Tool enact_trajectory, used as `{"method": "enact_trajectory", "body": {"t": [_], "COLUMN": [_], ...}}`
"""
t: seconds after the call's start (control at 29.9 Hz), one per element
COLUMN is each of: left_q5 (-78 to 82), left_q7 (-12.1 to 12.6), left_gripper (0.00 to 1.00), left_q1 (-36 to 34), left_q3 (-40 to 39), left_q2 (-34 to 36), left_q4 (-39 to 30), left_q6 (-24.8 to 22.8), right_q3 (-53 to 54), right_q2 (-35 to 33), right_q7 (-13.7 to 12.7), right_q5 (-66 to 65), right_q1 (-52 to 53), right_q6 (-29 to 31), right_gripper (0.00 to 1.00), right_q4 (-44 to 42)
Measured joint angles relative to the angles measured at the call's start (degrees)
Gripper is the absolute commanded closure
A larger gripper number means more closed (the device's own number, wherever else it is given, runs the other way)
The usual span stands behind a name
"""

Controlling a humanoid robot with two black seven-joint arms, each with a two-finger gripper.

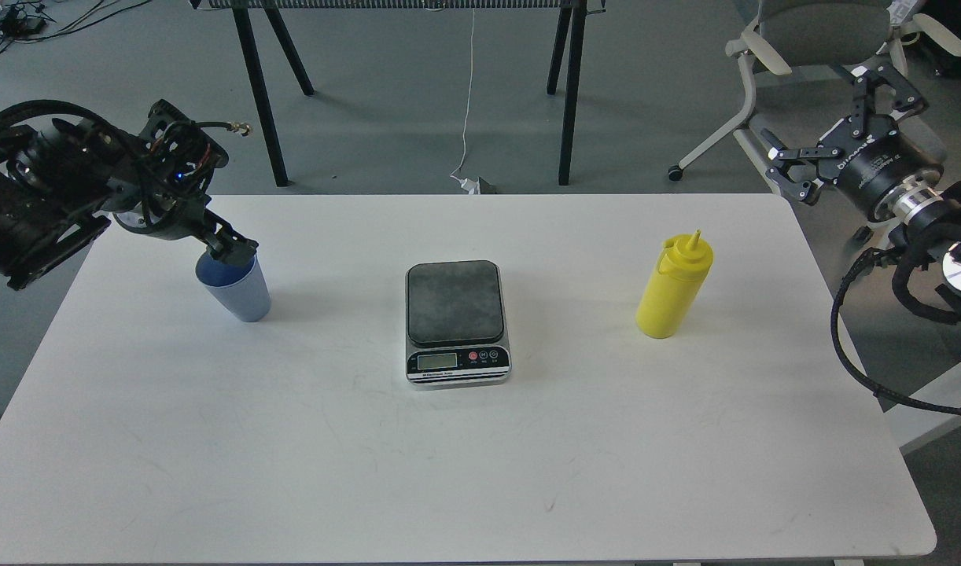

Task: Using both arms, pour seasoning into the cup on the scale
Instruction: 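Lower the left gripper over the blue cup rim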

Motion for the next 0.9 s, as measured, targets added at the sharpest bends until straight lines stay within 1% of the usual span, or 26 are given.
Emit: {"method": "enact_trajectory", "body": {"t": [0.17, 0.43, 0.7, 0.9], "left_q5": [-0.05, -0.43, -0.05, -0.34], "left_q7": [0.0, 0.0, 0.0, 0.0], "left_gripper": [0.03, 0.03, 0.03, 0.03], "left_q1": [1.68, 1.86, 2.7, 3.77], "left_q3": [-0.03, 0.23, 3.16, 3.73], "left_q2": [-0.6, -0.42, -3.23, -3.88], "left_q4": [-0.06, 1.21, 9.19, 10.63], "left_q6": [-0.27, 0.08, 2.64, 3.04], "right_q3": [-0.03, -0.09, -0.1, -0.04], "right_q2": [0.0, 0.0, 0.0, 0.0], "right_q7": [0.0, 0.0, 0.0, 0.0], "right_q5": [0.0, 0.0, 0.0, 0.0], "right_q1": [-0.08, -0.24, -0.29, -0.84], "right_q6": [0.0, 0.0, 0.0, 0.0], "right_gripper": [0.01, 0.01, 0.01, 0.01], "right_q4": [-0.06, -0.08, -0.07, 0.0]}}
